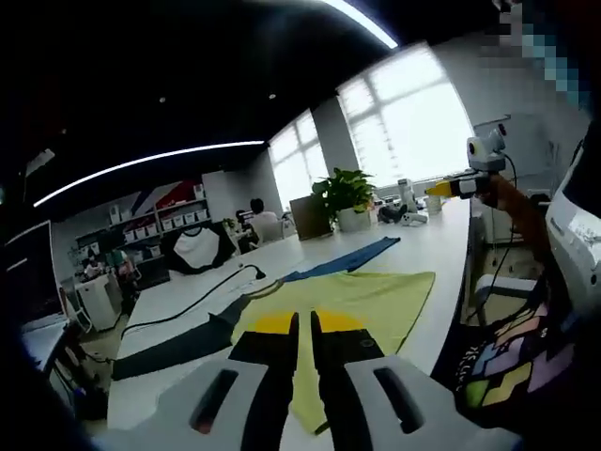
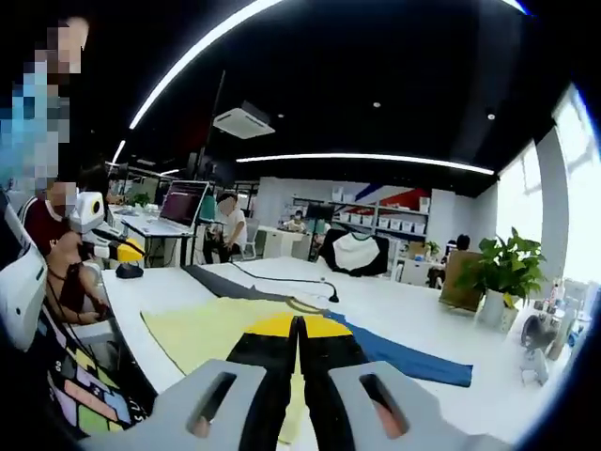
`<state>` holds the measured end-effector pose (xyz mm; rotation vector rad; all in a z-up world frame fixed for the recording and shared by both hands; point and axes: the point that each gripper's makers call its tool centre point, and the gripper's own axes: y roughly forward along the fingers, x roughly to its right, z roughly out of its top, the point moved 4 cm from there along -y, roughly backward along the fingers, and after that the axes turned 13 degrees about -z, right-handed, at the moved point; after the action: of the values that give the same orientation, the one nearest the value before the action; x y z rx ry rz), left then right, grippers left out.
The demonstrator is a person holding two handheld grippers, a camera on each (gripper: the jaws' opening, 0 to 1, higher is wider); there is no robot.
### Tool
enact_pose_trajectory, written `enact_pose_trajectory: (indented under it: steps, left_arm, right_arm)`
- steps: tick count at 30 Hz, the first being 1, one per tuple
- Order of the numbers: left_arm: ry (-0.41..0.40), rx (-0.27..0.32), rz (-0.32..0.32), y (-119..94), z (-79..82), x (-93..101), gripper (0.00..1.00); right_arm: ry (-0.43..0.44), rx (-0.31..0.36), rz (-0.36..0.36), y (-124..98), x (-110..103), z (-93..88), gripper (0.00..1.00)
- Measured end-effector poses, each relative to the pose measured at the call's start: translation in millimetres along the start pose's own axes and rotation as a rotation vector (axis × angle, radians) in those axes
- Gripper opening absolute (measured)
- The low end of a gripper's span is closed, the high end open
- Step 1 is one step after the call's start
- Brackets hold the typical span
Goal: Fold the garment on the visible template until the final outline fits inside the template.
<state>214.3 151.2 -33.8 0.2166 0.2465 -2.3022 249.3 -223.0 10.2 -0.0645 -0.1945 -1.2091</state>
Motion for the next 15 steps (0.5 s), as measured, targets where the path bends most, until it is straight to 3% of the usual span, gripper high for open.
enact_pose_trajectory:
  steps: [3,7,9,12,15]
  left_arm:
    - [-0.090,0.080,0.040,-3.4,8.9,-10.0,0.07]
    - [-0.057,0.066,0.063,-4.0,12.6,-12.9,0.07]
    - [-0.080,0.076,0.058,-2.3,12.9,-12.6,0.08]
    - [-0.109,0.088,0.060,0.5,13.1,-10.4,0.13]
    - [-0.085,0.063,0.131,-1.0,10.9,-17.0,0.18]
  right_arm:
    - [-0.024,0.041,-0.036,6.0,18.1,13.4,0.00]
    - [-0.162,0.075,-0.112,15.1,39.6,24.6,0.00]
    - [-0.204,0.094,-0.134,21.5,48.9,28.1,0.00]
    - [-0.266,0.047,-0.146,35.5,72.0,24.2,0.00]
    - [-0.208,0.006,-0.157,47.5,100.0,22.9,0.04]
